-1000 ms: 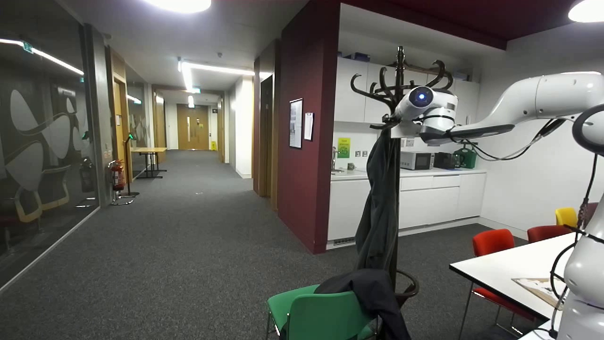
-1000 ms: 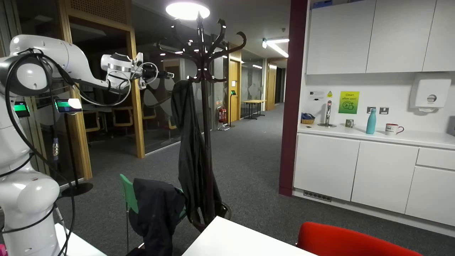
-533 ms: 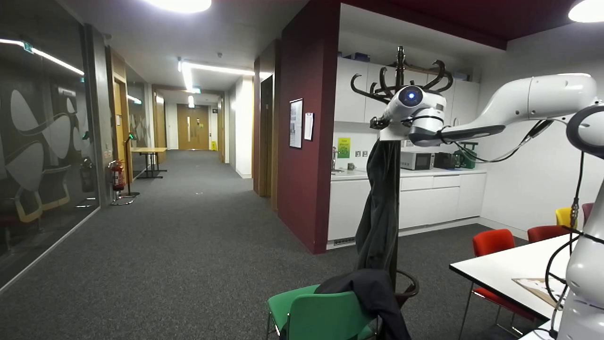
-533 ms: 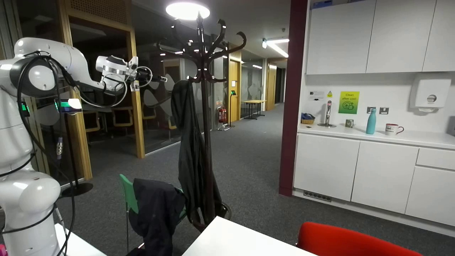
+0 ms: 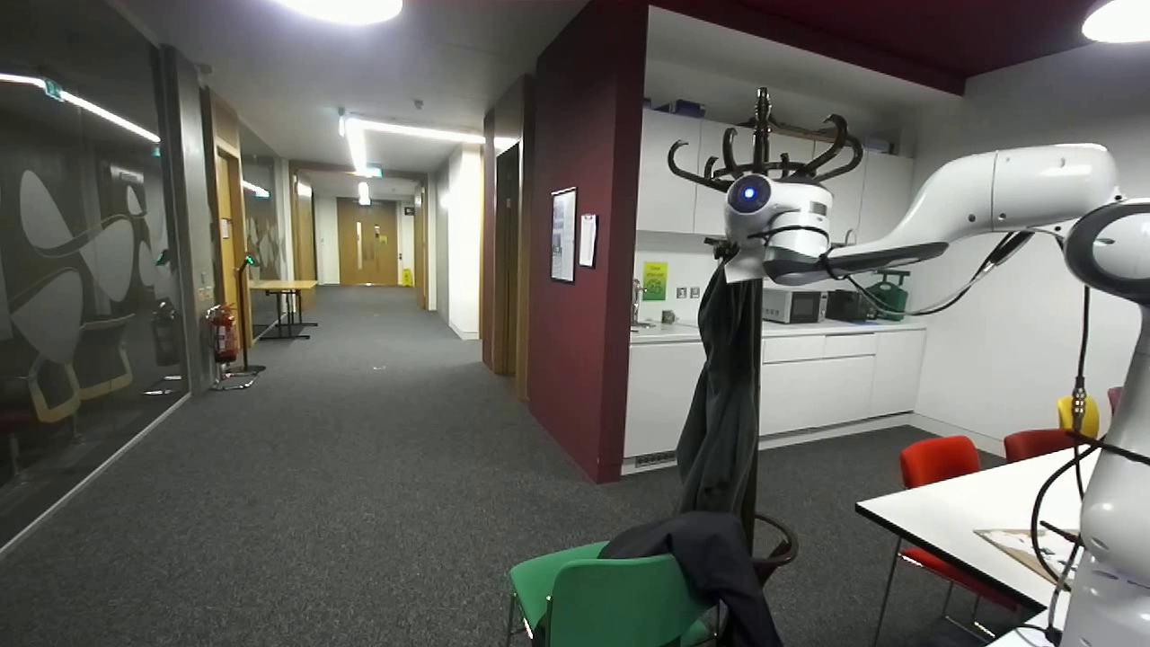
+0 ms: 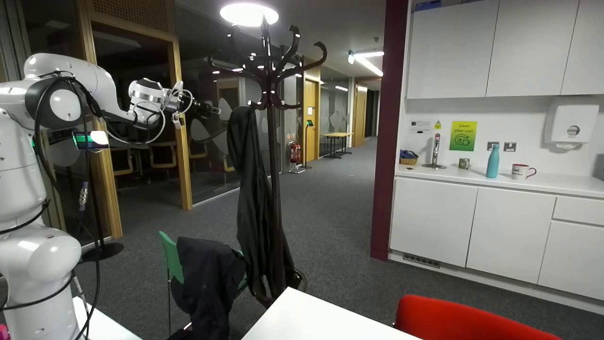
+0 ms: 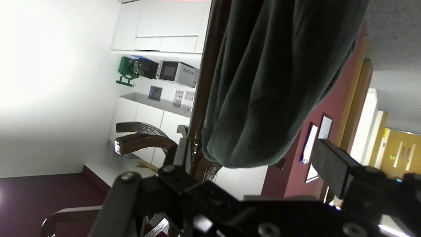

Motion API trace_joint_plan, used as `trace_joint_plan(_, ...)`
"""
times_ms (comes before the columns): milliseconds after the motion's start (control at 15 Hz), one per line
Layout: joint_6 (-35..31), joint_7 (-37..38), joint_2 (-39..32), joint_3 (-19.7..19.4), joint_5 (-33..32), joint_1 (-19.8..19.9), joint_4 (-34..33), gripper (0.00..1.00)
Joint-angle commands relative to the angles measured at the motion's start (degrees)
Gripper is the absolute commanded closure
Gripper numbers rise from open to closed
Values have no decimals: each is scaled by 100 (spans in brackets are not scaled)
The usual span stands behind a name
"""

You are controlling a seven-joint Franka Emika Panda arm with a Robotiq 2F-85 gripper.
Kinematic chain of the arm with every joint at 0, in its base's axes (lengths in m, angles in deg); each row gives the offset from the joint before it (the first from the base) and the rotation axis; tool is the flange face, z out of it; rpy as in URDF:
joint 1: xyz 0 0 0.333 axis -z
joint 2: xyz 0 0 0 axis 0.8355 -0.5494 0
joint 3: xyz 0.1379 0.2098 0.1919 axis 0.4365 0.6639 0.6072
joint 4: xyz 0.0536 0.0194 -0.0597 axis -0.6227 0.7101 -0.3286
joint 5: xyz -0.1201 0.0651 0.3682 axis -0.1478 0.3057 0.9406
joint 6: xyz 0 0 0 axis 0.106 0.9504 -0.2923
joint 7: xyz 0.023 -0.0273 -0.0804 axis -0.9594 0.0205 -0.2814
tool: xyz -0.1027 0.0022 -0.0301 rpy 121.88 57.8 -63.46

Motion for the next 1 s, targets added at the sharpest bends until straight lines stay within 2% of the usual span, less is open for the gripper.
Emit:
trace_joint_plan(0,85,-250,-312,-68,-90,-25,-338,0)
trace_joint_plan(200,82,-186,-496,-128,-135,-17,-480,0)
trace_joint_plan(600,-90,160,-794,-277,-908,-7,-765,0)
trace_joint_plan(933,-114,100,-974,-345,-891,-4,-959,0)
